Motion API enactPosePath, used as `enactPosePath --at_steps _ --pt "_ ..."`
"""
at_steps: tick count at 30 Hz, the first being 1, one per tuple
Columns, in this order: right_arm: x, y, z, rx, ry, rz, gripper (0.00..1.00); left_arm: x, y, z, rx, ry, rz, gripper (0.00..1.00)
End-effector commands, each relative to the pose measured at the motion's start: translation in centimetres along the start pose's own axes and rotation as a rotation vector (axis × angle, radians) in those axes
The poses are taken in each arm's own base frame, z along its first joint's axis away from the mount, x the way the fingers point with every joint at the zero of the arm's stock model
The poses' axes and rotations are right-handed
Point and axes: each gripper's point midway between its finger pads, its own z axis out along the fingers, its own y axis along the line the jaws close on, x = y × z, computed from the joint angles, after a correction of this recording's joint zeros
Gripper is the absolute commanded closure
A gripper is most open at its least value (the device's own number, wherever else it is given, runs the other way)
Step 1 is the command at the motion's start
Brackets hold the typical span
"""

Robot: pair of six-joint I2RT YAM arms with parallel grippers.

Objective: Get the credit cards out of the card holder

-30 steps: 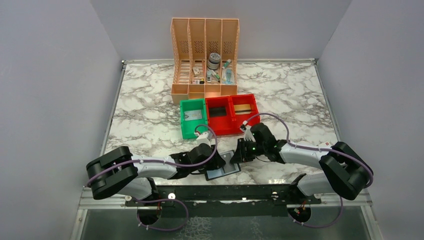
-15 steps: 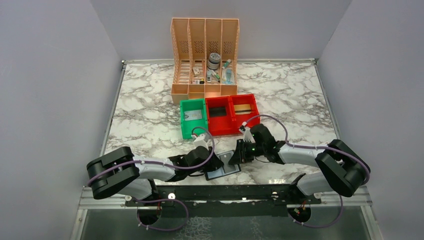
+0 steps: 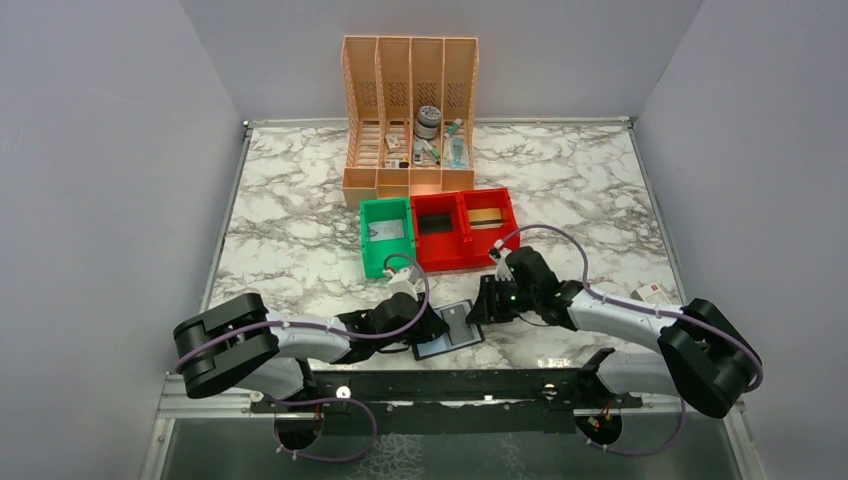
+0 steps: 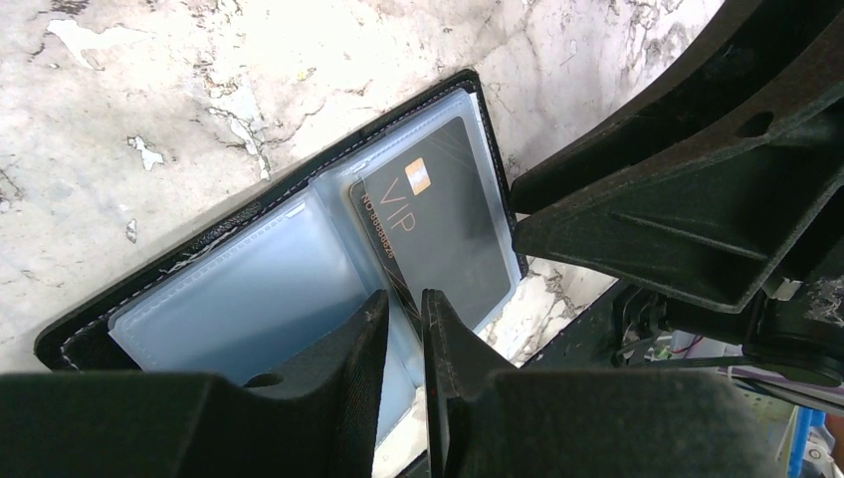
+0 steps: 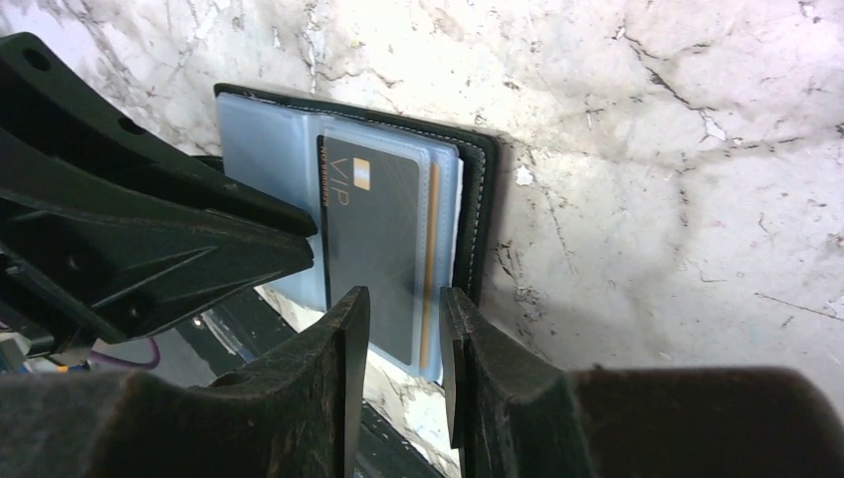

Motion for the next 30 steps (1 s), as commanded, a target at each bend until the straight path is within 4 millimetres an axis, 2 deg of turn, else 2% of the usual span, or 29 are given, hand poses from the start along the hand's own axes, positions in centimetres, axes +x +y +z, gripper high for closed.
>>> enactPosePath --at_steps 1,6,12,14,17,23,30 --pt "-0.4 -0.6 0.2 0.044 0.002 -0.025 0.67 -0.5 -0.6 -0.2 0.025 -0.027 0.004 0.77" --pt "-0.6 0.3 0.3 0.000 0.015 -0.045 0.70 -0.4 -0.5 -0.2 0.025 -0.022 0.001 0.77" --pt "-2.8 0.5 -1.0 0.053 -0.069 -0.079 0.70 -0.4 -0.3 -0.2 0.020 -0.023 0.003 0.76" --pt "-3.1 1.4 -1.2 0.010 -0.083 -0.114 0.70 -0.4 -0.3 -0.2 0.020 -0.023 0.005 0.76" --pt "-2.0 3.2 -0.8 -0.131 -0.031 -0.157 0.72 -0.4 -0.3 -0.1 0.018 -0.027 0.008 0.75" --pt "-0.4 1.2 1.0 -0.070 0.048 -0.086 0.74 -0.4 -0.5 -0.1 0.023 -0.023 0.011 0.74" --pt "1.1 -0.6 1.6 -0.016 0.082 -0.039 0.76 -0.1 0.0 0.2 -0.001 -0.017 -0.019 0.74"
